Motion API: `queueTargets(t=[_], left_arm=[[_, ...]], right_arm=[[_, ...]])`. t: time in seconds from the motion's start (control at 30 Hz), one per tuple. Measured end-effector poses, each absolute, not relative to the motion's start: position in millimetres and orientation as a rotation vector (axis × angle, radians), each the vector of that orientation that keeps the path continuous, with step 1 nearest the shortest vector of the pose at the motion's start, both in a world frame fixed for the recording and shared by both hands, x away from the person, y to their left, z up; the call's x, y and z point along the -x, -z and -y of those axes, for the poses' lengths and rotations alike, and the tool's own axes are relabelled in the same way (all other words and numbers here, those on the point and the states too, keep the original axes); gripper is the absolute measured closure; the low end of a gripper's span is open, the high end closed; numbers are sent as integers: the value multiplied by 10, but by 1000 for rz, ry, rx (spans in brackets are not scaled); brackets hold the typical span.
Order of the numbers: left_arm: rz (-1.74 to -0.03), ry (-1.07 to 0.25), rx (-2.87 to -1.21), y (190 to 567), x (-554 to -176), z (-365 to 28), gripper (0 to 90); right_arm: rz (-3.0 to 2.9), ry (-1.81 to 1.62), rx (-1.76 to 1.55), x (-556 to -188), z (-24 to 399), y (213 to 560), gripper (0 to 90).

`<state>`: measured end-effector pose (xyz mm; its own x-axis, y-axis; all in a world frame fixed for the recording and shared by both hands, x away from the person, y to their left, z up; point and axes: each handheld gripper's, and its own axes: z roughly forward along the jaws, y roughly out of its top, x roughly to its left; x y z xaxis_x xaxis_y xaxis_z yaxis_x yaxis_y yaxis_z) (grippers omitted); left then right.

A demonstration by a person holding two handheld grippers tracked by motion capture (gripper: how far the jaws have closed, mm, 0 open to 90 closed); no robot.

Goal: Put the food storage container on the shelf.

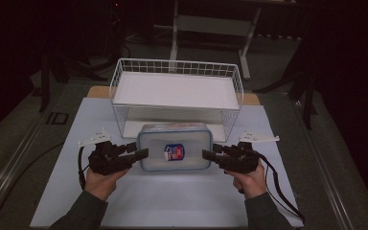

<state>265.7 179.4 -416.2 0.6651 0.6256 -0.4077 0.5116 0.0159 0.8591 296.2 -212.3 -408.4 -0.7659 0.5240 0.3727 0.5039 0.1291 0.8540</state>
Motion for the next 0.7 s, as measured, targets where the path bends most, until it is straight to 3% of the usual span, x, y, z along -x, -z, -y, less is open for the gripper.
queueTargets(t=[0.7], left_arm=[[-871, -193, -1643, 3666, -2900, -1803, 492]], right_arm=[[-2263, -1811, -989, -3148, 2117, 3676, 522]])
